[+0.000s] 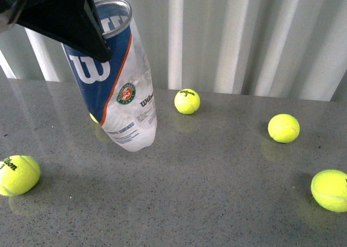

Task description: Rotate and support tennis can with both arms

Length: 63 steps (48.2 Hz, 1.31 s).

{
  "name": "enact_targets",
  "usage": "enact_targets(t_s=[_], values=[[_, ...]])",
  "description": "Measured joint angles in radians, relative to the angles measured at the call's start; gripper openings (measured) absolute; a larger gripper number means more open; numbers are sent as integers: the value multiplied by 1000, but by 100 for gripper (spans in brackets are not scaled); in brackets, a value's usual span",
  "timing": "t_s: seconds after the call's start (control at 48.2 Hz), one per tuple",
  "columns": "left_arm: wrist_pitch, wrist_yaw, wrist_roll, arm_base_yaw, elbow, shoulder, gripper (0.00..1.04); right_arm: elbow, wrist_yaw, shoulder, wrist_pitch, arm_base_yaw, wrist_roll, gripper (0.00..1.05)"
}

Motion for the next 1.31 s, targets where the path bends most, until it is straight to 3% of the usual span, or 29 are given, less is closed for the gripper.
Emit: enact_targets(t_s=[0.187,0.519,1.307], values=[[-87,-37,206,-95,107,101,4,0,0,0,0,0,0,98],[-116,-16,227,-195,167,219,4,0,0,0,0,0,0,98],[-66,-36,266,-218,223,370,6,0,0,0,0,0,0,98]])
